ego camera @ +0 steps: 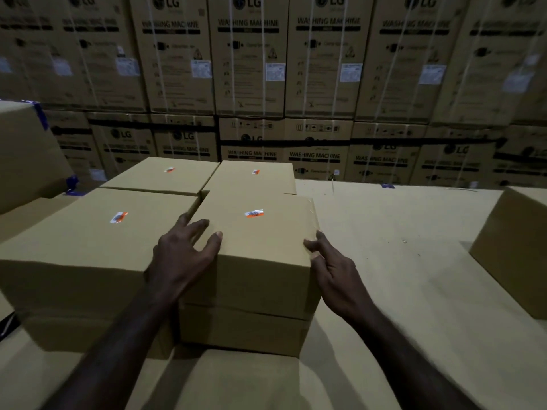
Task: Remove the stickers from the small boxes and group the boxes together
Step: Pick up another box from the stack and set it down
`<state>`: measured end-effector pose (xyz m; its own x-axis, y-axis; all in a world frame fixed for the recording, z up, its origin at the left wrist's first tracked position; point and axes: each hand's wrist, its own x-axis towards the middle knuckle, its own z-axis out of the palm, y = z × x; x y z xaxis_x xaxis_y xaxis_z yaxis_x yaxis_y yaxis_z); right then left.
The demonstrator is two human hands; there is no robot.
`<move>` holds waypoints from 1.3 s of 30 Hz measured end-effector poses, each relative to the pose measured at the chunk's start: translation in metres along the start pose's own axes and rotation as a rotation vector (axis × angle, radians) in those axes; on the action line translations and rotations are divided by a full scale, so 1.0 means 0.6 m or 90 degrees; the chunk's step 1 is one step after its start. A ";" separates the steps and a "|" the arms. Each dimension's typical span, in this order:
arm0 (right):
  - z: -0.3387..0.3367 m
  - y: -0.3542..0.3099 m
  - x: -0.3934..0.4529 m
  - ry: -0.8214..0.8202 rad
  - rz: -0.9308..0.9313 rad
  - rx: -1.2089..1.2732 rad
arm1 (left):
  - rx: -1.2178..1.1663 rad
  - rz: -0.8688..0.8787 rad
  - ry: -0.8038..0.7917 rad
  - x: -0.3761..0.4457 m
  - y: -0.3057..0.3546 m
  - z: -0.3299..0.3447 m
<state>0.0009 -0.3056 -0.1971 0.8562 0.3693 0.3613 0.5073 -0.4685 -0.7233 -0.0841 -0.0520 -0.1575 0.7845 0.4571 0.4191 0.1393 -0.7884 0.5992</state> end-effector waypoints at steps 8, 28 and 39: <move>0.005 -0.039 0.001 0.210 0.030 -0.017 | -0.047 0.009 0.063 -0.019 0.055 0.012; -0.385 0.068 -0.053 0.327 -0.021 -0.121 | -0.172 0.170 0.093 -0.072 0.392 0.153; -0.619 0.247 -0.152 0.295 -0.003 -0.145 | -0.194 0.118 0.056 -0.207 0.622 0.317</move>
<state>0.0344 -0.7066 -0.1185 0.7812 0.0021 0.6243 0.4755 -0.6500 -0.5928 -0.0145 -0.4815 -0.1157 0.7224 0.3624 0.5890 -0.1974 -0.7083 0.6778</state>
